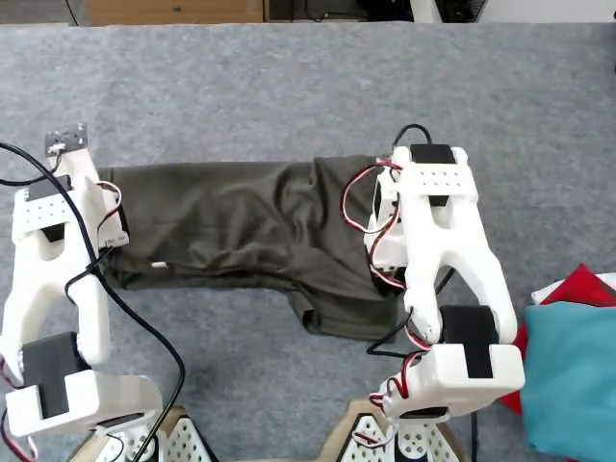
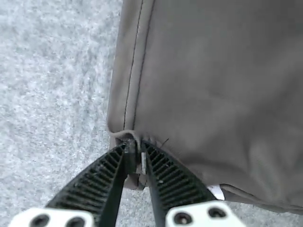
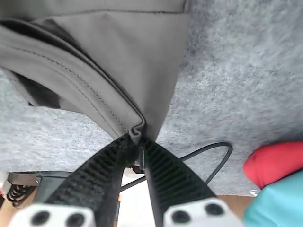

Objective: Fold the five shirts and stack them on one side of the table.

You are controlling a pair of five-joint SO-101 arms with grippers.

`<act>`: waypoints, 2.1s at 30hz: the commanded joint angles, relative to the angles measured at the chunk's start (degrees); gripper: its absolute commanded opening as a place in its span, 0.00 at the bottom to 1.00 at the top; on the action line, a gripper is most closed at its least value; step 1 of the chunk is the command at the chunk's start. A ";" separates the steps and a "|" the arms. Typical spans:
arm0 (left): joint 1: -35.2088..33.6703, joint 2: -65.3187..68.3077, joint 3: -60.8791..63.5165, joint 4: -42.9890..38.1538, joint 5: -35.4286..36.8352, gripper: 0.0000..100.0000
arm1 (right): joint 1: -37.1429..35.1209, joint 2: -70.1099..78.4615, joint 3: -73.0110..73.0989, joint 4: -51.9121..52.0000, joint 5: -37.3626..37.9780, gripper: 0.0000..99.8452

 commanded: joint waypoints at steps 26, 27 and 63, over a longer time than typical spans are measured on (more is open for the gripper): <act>0.79 -0.48 -9.49 7.65 13.54 0.24 | -20.53 -3.38 -10.51 -4.04 -5.01 0.19; 1.58 -0.57 -8.88 7.65 14.07 0.24 | -22.64 -3.38 -10.59 -5.63 -6.51 0.19; 2.02 -0.57 -8.00 7.56 14.68 0.24 | -18.59 20.97 -24.84 0.79 -5.63 0.04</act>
